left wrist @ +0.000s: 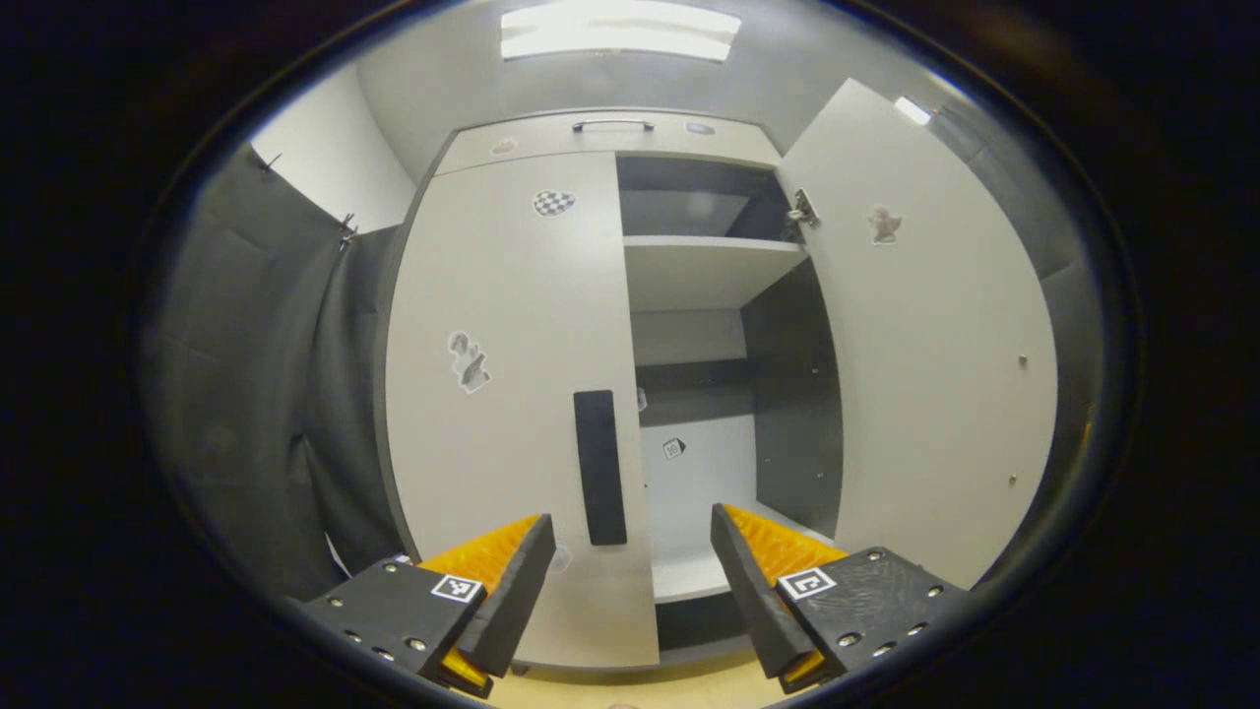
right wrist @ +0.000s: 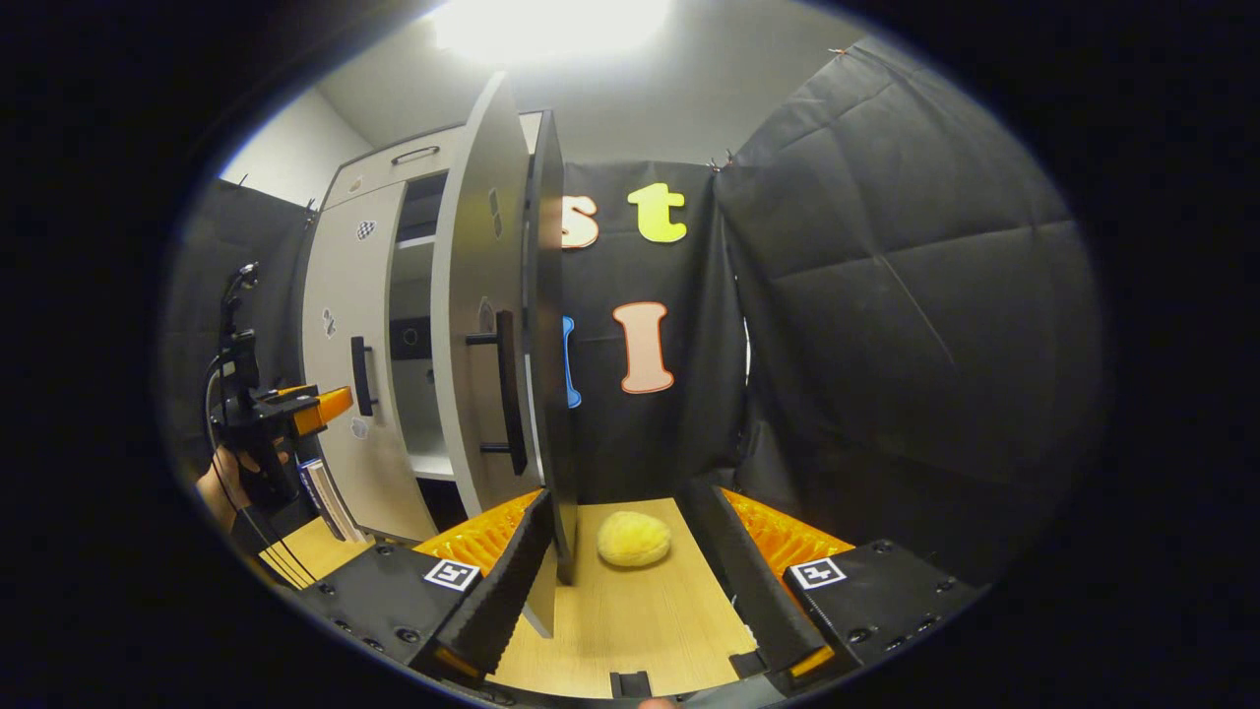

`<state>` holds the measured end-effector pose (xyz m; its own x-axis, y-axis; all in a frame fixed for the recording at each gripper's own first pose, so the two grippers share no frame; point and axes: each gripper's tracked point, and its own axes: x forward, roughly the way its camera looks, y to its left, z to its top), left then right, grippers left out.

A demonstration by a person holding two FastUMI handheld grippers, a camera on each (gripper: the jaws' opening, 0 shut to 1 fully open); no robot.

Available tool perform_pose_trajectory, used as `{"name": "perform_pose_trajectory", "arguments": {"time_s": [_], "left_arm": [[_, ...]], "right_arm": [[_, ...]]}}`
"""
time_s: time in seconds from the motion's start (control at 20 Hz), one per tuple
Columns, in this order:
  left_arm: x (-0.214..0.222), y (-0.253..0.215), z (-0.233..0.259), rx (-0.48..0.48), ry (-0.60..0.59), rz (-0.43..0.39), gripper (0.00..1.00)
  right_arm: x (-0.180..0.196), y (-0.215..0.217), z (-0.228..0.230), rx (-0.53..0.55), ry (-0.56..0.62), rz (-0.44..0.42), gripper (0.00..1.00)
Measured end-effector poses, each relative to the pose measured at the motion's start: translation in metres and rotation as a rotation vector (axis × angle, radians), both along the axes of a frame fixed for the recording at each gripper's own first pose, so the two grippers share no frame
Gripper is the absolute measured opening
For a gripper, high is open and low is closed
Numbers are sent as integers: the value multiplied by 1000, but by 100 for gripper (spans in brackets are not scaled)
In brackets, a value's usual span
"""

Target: Open the right door of the double-door shoe cabinet with the right hand, and open the left door with the left hand.

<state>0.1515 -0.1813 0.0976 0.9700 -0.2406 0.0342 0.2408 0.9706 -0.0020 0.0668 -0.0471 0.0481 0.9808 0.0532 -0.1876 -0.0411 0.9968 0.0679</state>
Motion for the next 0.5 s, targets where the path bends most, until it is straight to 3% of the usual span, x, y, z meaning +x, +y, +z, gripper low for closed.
{"name": "perform_pose_trajectory", "arguments": {"time_s": [0.15,0.2,0.5], "left_arm": [[26,4,2,15,10,14,93],[33,5,2,16,14,19,93],[69,5,-3,-11,54,34,92]], "right_arm": [[-3,-7,-3,7,12,-20,98],[-3,-7,-5,11,17,-27,94],[-6,-10,-12,36,36,-43,98]]}}
